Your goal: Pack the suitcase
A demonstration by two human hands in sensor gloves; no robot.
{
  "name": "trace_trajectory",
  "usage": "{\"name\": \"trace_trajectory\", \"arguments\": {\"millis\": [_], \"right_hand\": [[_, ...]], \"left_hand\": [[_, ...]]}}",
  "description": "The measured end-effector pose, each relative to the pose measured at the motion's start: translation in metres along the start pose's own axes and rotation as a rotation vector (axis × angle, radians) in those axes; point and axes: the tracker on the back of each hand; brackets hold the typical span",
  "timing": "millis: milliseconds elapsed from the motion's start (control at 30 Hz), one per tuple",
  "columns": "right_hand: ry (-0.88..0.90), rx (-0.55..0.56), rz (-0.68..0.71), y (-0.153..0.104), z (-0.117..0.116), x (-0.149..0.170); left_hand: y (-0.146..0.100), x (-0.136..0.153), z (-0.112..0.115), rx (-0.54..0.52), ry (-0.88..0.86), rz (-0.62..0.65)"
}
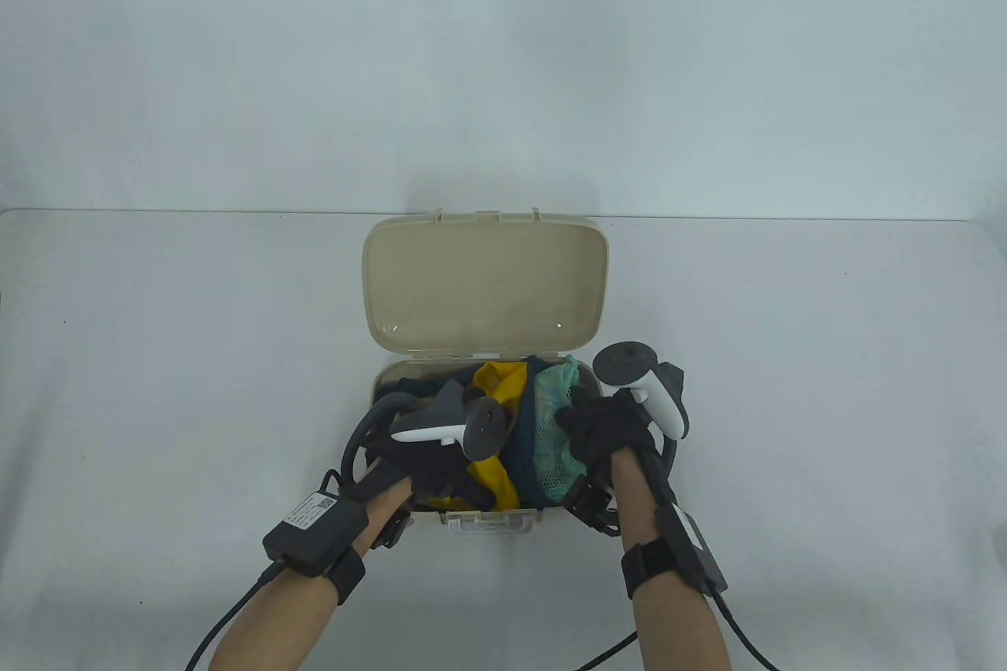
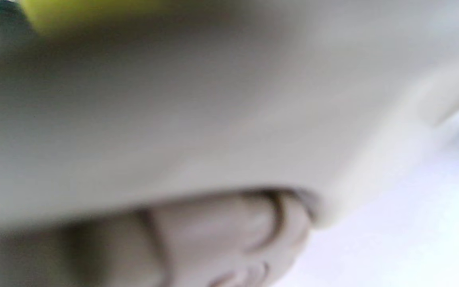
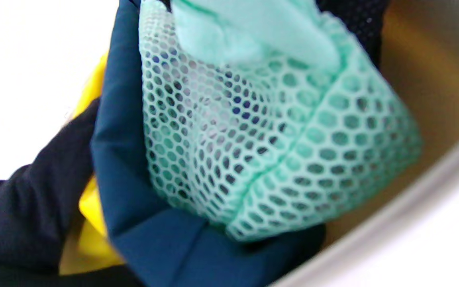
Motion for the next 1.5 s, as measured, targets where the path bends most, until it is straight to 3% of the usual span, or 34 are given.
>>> {"name": "trace_trajectory", "arguments": {"millis": [33, 100, 233, 333, 533, 667, 767, 1000, 1500], "right_hand": [[-0.010, 0.003, -0.007, 0.000, 0.000, -0.001], [-0.132, 0.139, -0.067, -0.005, -0.002, -0.009], [-0.262, 0.275, -0.107, -0.008, -0.011, -0.019], [-0.298, 0.316, -0.101, -0.012, -0.014, -0.022], [-0.083, 0.152, -0.008, -0.020, -0.004, -0.014], [-0.155, 0.225, 0.033, -0.037, 0.005, -0.023], [-0.170, 0.221, 0.027, -0.038, -0.003, -0.031], [-0.145, 0.235, -0.043, -0.018, -0.020, -0.024], [-0.084, 0.185, -0.040, -0.012, -0.008, -0.014]], "left_hand": [[0.000, 0.000, 0.000, 0.000, -0.002, 0.001], [0.000, -0.001, 0.000, 0.012, 0.036, -0.006], [0.000, -0.002, 0.001, 0.007, 0.048, -0.017], [-0.001, -0.002, 0.000, -0.003, 0.044, -0.014], [-0.011, 0.001, -0.011, -0.058, 0.020, 0.003], [-0.028, 0.007, -0.027, -0.143, -0.070, 0.043], [-0.033, 0.004, -0.039, -0.193, -0.185, 0.078], [-0.008, -0.012, -0.020, -0.118, -0.120, 0.028], [0.004, -0.025, -0.010, 0.007, 0.042, -0.075]]}}
Point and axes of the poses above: the tracker on the back of each hand, its own x axis roughly to the little-finger side, its own y axis roughly from the wrist to the fingertips, z = x × y, and after that the axes turned 11 degrees about -z, right-handed
